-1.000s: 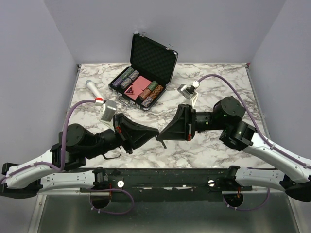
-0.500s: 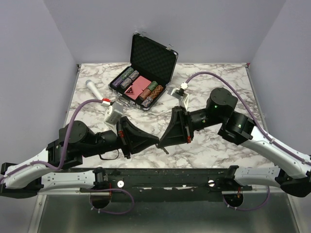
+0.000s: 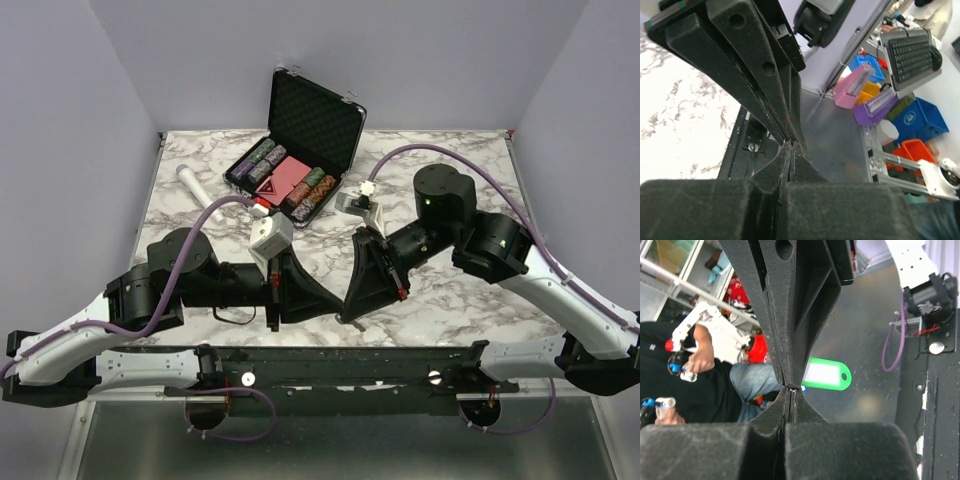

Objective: Remove the keys from the keyring

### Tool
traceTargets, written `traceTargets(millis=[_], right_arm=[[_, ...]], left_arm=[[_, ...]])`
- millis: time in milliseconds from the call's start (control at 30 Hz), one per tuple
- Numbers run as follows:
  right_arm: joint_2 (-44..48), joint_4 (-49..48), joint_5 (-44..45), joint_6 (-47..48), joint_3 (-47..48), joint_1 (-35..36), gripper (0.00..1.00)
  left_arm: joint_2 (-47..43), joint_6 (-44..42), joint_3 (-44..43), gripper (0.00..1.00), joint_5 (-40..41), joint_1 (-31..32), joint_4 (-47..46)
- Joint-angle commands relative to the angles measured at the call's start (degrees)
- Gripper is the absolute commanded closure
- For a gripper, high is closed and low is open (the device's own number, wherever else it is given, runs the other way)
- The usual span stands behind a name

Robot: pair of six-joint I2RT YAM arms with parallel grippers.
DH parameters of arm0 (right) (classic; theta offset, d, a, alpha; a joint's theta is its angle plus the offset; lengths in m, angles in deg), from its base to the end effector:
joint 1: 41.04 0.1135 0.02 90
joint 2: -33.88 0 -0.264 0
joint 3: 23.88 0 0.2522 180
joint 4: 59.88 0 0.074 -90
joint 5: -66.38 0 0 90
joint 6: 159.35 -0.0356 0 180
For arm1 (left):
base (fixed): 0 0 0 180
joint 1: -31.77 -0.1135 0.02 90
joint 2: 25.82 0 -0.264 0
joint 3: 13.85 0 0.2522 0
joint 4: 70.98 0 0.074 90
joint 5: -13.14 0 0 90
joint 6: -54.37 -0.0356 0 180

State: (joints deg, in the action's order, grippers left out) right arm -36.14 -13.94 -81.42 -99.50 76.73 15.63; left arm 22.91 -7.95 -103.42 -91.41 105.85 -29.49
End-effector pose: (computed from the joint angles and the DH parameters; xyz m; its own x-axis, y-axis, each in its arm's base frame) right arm 0.1048 0.2142 0.4653 -0.5746 -0.3866 -0.7214 -0.6996 -0.2253 0.6780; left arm 0.0312 -0.1420 0.4756 -0.4672 -0.0015 -0.8842 0.8839 0.0263 -0.4670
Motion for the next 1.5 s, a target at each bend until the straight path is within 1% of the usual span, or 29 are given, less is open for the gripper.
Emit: traceTargets(millis=[0, 200, 267, 400, 633, 667, 700, 733, 767, 833, 900, 1000, 1133, 1200, 1367, 1467], right_arm=[[-5.12, 5.85, 2.61, 8.61, 5.16, -0.24, 0.99], [-7.85, 15.96, -0.99, 15.99, 11.58, -0.15, 0.99], [-8.38, 17.82, -1.61, 17.22, 12.73, -0.24, 0.99], [-8.29, 18.27, -2.23, 17.58, 12.64, -0.24, 0.99], [-6.62, 15.46, -1.88, 16.00, 9.57, -0.24, 0.99], [-6.36, 15.19, -1.70, 15.74, 9.13, -0.15, 0.99], [-6.01, 15.01, -1.61, 15.56, 8.87, -0.24, 0.99], [-5.75, 14.75, -1.53, 15.30, 8.60, -0.24, 0.99], [-5.48, 14.49, -1.18, 15.21, 8.25, -0.24, 0.99], [-5.04, 14.31, -1.00, 14.95, 7.90, -0.24, 0.99], [-4.60, 14.22, -0.56, 14.60, 7.55, -0.24, 0.99], [-3.99, 13.70, 0.05, 14.16, 7.11, -0.24, 0.99], [-3.37, 13.08, 0.67, 13.54, 7.11, -0.24, 0.99], [-3.20, 12.90, 0.93, 13.19, 7.46, -0.24, 0.99], [-2.23, 11.07, 2.16, 11.79, 6.67, -0.24, 0.99], [-1.09, 8.87, 2.78, 10.47, 5.44, -0.24, 0.99]], left_arm=[[6.81, -0.43, -1.44, 1.00, -12.42, -0.08, 3.12], [11.29, -1.31, -5.40, 1.00, -20.34, -0.52, 6.64], [12.26, -1.31, -6.10, 1.00, -22.27, -0.52, 7.43], [13.23, -1.40, -7.07, 1.00, -24.21, -0.69, 8.48], [12.27, 0.70, -5.49, 1.00, -23.51, -0.70, 5.68], [12.01, 1.05, -5.14, 0.99, -23.08, -0.78, 5.32], [11.83, 1.41, -4.88, 0.94, -22.72, -0.78, 4.97], [11.65, 1.67, -4.61, 0.86, -22.55, -0.78, 4.71], [11.48, 1.76, -4.52, 0.74, -22.28, -0.78, 4.53], [10.95, 1.85, -4.35, 0.59, -21.41, -0.70, 4.36], [9.99, 2.02, -4.00, 0.50, -18.95, -0.70, 4.36], [8.84, 2.38, -3.64, 0.44, -15.87, -0.78, 4.35], [7.35, 3.08, -2.68, 0.44, -12.80, -0.78, 4.18], [6.47, 3.52, -1.71, 0.43, -10.69, -0.78, 3.74], [2.87, 5.71, 1.62, 0.36, -2.70, -0.78, 0.94], [1.02, 7.56, 2.68, 0.32, 3.97, -0.70, -0.30]])
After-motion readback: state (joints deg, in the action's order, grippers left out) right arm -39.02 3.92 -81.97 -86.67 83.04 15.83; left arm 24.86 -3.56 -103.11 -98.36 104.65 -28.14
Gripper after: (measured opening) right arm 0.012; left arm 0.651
